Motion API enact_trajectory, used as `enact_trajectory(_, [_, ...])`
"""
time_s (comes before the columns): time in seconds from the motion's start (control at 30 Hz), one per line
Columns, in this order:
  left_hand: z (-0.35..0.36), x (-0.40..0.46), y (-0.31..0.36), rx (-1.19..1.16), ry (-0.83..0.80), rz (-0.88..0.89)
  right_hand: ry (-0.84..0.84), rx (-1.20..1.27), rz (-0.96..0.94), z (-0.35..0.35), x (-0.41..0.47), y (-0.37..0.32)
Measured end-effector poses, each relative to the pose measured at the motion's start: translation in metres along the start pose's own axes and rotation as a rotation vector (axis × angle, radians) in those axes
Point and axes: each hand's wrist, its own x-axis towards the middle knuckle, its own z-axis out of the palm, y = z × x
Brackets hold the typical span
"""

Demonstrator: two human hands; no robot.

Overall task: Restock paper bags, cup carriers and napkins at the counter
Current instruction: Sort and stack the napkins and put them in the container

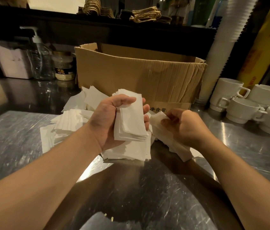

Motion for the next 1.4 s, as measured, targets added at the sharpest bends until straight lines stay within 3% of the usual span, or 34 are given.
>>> enact_trajectory(0.2, [0.0,0.0,0.0,-0.007,0.006,-0.004,0.08,-0.011,-0.04,0.0,0.0,0.002])
enact_trajectory(0.37, [0.005,-0.002,0.0,-0.025,0.013,0.005,0.217,0.359,-0.073,-0.005,-0.004,-0.005])
enact_trajectory(0.5, [0.004,-0.001,0.0,-0.026,0.003,0.002,0.217,0.642,-0.099,-0.013,-0.006,-0.011])
enact_trajectory(0.63, [0.002,0.0,0.0,0.01,0.031,0.026,0.063,1.039,0.002,-0.027,-0.009,-0.016])
enact_trajectory(0.77, [0.004,0.0,-0.001,0.052,0.073,0.048,-0.347,1.145,-0.127,-0.038,-0.018,-0.019])
enact_trajectory(0.83, [0.005,-0.001,-0.002,0.103,0.068,0.03,-0.466,1.229,-0.171,-0.034,-0.022,-0.022])
enact_trajectory(0.97, [0.003,-0.003,-0.002,0.229,0.014,-0.026,-0.372,1.154,-0.074,-0.019,-0.023,-0.032])
enact_trajectory(1.13, [0.003,0.0,-0.004,0.225,0.039,0.056,-0.265,1.11,0.02,-0.012,-0.023,-0.037])
enact_trajectory(1.4, [0.008,0.002,-0.007,0.258,0.025,0.058,-0.223,1.071,0.038,-0.007,-0.02,-0.042])
